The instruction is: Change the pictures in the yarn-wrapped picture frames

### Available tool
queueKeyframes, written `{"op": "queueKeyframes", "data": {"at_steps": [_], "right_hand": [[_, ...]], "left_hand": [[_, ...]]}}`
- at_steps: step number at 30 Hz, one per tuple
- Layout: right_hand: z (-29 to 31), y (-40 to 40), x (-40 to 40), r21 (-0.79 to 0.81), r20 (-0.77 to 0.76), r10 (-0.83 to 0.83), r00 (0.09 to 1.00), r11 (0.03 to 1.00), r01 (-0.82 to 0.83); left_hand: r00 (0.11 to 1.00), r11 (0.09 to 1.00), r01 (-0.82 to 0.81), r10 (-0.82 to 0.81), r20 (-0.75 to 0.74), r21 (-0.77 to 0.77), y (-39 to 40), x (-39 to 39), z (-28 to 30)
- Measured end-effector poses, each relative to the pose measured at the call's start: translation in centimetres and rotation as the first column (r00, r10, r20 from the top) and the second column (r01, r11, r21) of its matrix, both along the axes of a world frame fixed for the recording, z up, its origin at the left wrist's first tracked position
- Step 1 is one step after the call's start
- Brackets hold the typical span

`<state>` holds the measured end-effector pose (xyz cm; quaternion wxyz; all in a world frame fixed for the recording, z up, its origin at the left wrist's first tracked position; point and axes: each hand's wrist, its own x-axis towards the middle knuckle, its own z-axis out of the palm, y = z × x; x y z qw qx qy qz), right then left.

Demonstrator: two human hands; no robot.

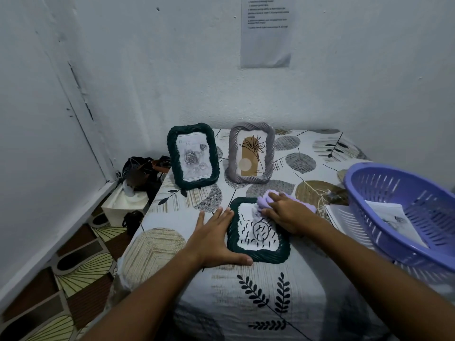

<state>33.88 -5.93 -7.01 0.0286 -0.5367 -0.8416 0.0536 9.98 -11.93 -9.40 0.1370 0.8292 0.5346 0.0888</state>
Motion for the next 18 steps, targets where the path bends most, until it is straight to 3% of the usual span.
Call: {"op": "queueKeyframes", "data": {"at_steps": [4,11,16,18], "right_hand": [[-0.3,0.3,-1.2,0.032,0.008,0.009,1.0,0.999,-0.01],[-0.6,0.7,-3.4,-0.073,0.07,-0.015,0.997,0.997,0.02],[1.2,0.1,-1.9,-0.189,-0.263,-0.039,0.964,0.982,-0.012],[1.6,0.1,-1.4,-0.237,-0.231,-0.047,0.972,0.972,-0.009]], "left_hand": [[1.0,1.0,-0.001,0.001,0.003,0.004,0.2,0.0,-0.1],[1.0,1.0,0.0,0.0,0.015,0.003,0.2,0.0,-0.1],[1.0,1.0,-0.003,0.003,0.029,0.002,0.2,0.0,-0.1],[0.999,1.0,-0.006,0.006,0.032,-0.003,0.1,0.0,-0.1]]}}
